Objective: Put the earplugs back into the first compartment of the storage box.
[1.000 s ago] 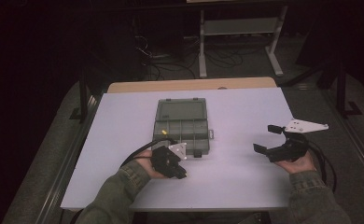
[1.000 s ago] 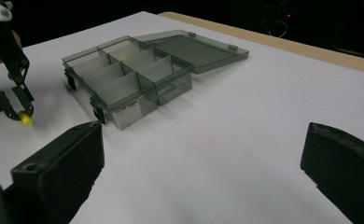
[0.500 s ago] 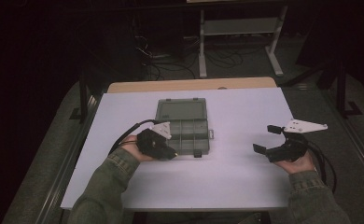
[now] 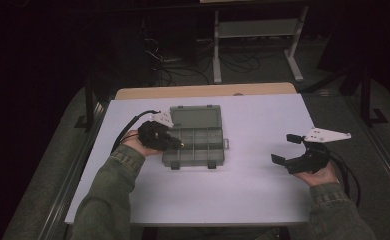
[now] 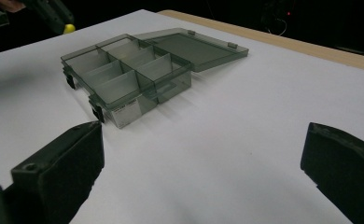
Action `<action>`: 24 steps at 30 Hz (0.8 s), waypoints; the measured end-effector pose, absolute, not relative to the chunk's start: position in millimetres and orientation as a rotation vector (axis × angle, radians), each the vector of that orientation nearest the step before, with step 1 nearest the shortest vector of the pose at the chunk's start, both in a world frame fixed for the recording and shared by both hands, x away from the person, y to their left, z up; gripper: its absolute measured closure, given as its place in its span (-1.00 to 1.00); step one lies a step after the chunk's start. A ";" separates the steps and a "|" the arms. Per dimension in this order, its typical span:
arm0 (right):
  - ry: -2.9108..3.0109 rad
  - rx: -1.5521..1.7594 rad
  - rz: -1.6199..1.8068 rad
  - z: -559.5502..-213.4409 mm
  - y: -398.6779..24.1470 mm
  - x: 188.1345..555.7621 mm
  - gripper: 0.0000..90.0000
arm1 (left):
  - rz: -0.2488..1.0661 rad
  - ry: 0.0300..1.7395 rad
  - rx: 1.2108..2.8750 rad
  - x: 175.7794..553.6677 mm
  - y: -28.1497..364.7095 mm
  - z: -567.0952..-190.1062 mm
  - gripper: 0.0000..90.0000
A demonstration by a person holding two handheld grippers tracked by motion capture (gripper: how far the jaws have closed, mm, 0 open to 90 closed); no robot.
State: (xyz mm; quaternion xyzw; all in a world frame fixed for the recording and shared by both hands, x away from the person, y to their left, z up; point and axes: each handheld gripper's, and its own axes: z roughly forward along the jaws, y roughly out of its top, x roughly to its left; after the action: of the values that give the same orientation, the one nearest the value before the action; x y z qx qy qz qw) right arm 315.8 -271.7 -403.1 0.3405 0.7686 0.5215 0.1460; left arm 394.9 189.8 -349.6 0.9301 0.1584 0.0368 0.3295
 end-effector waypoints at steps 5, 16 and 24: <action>2.213 0.984 1.502 -403.2 -272.1 315.7 -1.00 | 0.157 0.491 2.405 404.3 198.5 -351.4 0.76; 2.216 0.983 1.500 -403.5 -271.9 315.8 -1.00 | 0.247 0.631 2.387 419.5 209.4 -358.9 0.76; 2.216 0.982 1.502 -403.6 -272.0 315.9 -1.00 | 0.242 0.691 2.391 429.4 212.6 -369.0 0.75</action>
State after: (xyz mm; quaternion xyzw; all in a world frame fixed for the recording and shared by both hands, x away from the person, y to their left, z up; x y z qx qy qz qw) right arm 315.9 -272.0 -403.6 0.3408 0.7690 0.5211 0.1446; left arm 429.4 212.6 -369.0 0.9074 0.2624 0.0917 0.3151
